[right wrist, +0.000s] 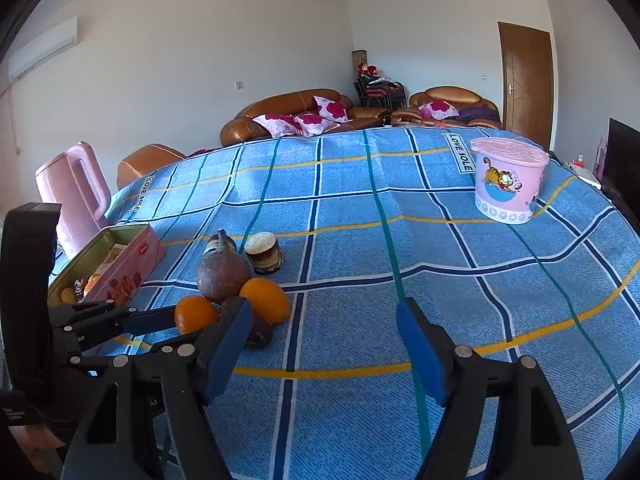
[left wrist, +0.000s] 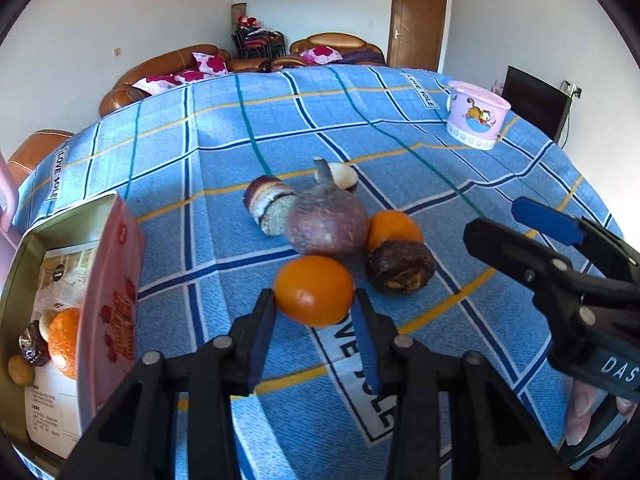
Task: Organize fruits
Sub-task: 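Grasp a small orange with the left tool while the right tool approaches a dark fruit, then grasp the dark brown fruit with the right tool while the left tool lifts the orange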
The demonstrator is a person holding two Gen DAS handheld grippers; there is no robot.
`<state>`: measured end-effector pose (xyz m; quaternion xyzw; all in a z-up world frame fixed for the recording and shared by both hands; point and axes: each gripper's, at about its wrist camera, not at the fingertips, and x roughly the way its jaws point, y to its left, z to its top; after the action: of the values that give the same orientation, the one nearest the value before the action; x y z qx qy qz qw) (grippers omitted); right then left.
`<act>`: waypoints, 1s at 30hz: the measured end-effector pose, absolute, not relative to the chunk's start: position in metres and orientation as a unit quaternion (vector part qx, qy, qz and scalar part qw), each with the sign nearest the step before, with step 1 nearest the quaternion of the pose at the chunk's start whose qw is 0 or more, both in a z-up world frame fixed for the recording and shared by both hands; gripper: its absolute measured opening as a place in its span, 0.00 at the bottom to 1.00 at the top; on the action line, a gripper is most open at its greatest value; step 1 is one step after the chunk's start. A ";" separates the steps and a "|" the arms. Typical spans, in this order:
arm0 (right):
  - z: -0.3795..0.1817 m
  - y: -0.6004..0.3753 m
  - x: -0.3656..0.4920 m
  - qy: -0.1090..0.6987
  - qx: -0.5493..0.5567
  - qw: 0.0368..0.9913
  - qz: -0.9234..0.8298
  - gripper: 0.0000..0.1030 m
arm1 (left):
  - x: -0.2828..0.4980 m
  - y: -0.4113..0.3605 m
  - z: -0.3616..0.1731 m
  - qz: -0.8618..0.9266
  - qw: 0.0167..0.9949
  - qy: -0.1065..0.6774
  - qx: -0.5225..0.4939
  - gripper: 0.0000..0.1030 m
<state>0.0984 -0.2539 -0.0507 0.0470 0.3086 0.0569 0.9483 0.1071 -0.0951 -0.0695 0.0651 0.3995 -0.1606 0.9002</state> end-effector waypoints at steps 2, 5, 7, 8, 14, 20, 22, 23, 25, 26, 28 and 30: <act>-0.051 -0.248 0.103 0.315 0.048 0.945 0.070 0.74 | 0.106 -0.087 -0.067 -0.140 0.907 0.392 0.069 0.39; -0.051 -0.236 0.111 0.327 0.039 0.941 0.083 0.74 | 0.105 -0.076 -0.064 -0.111 0.916 0.380 0.066 0.39; -0.052 -0.229 0.116 0.331 0.030 0.939 0.085 0.74 | 0.105 -0.070 -0.061 -0.101 0.921 0.371 0.062 0.39; -0.053 -0.225 0.119 0.336 0.023 0.938 0.082 0.74 | 0.105 -0.067 -0.061 -0.097 0.923 0.369 0.058 0.39; -0.065 -0.208 0.130 0.376 0.011 0.922 0.095 0.67 | 0.107 -0.058 -0.061 -0.101 0.922 0.371 0.037 0.39; -0.073 -0.205 0.137 0.402 0.005 0.910 0.100 0.48 | 0.107 -0.061 -0.061 -0.106 0.922 0.371 0.041 0.39; -0.072 -0.204 0.136 0.400 0.004 0.911 0.104 0.41 | 0.106 -0.060 -0.060 -0.106 0.923 0.368 0.039 0.39; -0.072 -0.204 0.135 0.397 0.005 0.912 0.106 0.40 | 0.106 -0.059 -0.060 -0.106 0.924 0.366 0.037 0.39; -0.070 -0.204 0.133 0.392 0.004 0.914 0.107 0.40 | 0.105 -0.058 -0.059 -0.105 0.925 0.364 0.035 0.39; -0.069 -0.203 0.133 0.390 0.004 0.914 0.109 0.40 | 0.105 -0.058 -0.059 -0.105 0.925 0.363 0.034 0.39; -0.067 -0.203 0.131 0.383 0.004 0.917 0.113 0.40 | 0.105 -0.057 -0.058 -0.105 0.926 0.361 0.032 0.39; -0.065 -0.203 0.129 0.376 0.005 0.919 0.116 0.40 | 0.104 -0.057 -0.058 -0.105 0.927 0.358 0.032 0.39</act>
<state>0.1287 -0.2031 -0.0645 0.0048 0.3760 0.1162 0.9193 0.1039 -0.0572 -0.0577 0.0322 0.3582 -0.1046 0.9272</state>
